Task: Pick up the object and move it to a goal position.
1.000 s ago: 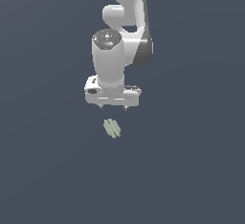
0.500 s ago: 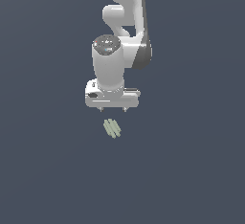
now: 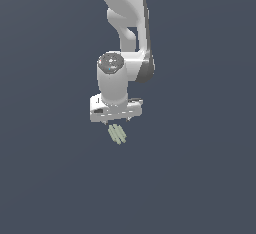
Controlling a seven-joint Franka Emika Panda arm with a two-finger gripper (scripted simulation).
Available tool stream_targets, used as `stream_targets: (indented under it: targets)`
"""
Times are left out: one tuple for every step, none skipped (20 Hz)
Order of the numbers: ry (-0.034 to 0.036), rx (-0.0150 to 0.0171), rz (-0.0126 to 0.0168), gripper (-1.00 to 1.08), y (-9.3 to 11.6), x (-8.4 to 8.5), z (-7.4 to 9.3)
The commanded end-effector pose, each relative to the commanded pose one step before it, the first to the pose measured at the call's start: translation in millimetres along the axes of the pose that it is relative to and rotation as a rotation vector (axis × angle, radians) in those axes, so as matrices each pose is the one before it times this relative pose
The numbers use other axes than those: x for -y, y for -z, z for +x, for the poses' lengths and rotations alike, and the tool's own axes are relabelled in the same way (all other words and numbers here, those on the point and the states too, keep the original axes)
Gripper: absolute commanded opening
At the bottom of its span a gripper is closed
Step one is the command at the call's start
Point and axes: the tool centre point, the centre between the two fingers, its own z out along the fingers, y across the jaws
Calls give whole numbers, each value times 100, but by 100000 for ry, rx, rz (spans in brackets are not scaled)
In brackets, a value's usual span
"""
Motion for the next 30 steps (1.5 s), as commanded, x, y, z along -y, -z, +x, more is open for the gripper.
stream_targets:
  targets:
    - [6662,22,26,100,-1421,-218,59]
    - [2607,-17,35,100,-550,-76,15]
    - [2464,-24,45,100,-520,-69,8]
    - [2322,-30,53,100,-490,-62,3]
    - [2180,-35,59,100,-460,-54,-1]
    - [2038,-39,63,100,-430,-48,-5]
    - [1896,-43,65,100,-400,-42,-8]
    - [1755,-45,65,100,-370,-36,-9]
    - [1613,-46,64,100,-340,-31,-11]
    - [1471,-46,62,100,-311,-27,-12]
    - [1332,-45,59,100,-281,-22,-11]
    - [1190,-44,55,100,-251,-19,-11]
    - [1050,-41,50,100,-221,-16,-11]
    - [906,-37,44,100,-192,-14,-11]
    - [770,-33,38,100,-162,-10,-8]
    - [628,-28,32,100,-133,-9,-8]
    - [487,-22,25,100,-103,-7,-7]
    - [351,-16,18,100,-74,-3,-4]
    - [207,-10,11,100,-44,-4,-4]
    - [69,-3,4,100,-15,-1,-1]
    - [-466,82,16,100,56,9,-21]
    - [0,0,0,100,-34,-1,-2]
    - [0,0,0,100,-103,-4,-5]
    - [0,0,0,100,-170,-6,-8]
    - [68,-11,-3,100,-232,27,11]
    - [0,0,0,100,-305,-11,-16]
    - [68,-10,-2,100,-365,23,2]
    - [0,0,0,100,-437,-14,-26]
    - [68,-10,-2,100,-494,21,-7]
    - [68,-11,-2,100,-555,19,-11]
